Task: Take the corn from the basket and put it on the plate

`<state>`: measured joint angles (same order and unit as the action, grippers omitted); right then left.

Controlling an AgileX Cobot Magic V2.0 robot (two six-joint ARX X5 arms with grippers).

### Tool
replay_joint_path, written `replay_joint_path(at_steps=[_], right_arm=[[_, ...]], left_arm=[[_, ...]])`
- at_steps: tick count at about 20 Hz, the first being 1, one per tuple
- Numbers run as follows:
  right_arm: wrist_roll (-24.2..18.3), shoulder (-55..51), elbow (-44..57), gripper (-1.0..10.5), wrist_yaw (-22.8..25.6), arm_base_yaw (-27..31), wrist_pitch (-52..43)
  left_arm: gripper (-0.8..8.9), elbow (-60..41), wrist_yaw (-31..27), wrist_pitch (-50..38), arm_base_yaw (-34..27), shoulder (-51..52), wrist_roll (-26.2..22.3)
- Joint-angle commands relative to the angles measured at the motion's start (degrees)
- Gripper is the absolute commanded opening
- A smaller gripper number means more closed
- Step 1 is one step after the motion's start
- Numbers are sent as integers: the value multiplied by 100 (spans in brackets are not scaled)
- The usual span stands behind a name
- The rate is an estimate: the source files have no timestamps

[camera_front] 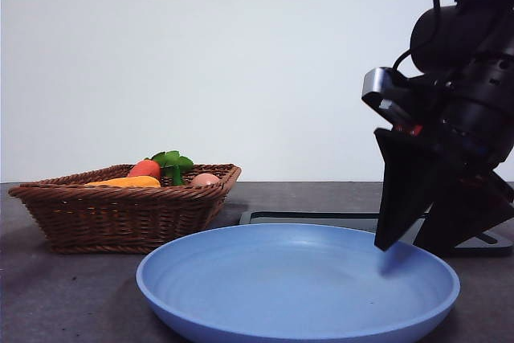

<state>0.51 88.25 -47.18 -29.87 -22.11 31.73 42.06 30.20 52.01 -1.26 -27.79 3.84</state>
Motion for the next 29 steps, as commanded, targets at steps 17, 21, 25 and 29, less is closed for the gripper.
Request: replay_joint_path(at_steps=[17,21,25,29], right_arm=[[208,-573,-380,2,142,7,422],[210,-1412,-533,2,142,63,809],[258,-2199,-544,2,142,175,1078],[350,-2780,-544,2,144,310,1211]], left_arm=[[410,492,-358,-870,579,-1644,0],[410,896,-874,-1381,1110,-2710,-44],[409,1423,-1698,-1912,1635,-3945,-273],[409,2120,-2505,-2015,2017,-5226,-610]])
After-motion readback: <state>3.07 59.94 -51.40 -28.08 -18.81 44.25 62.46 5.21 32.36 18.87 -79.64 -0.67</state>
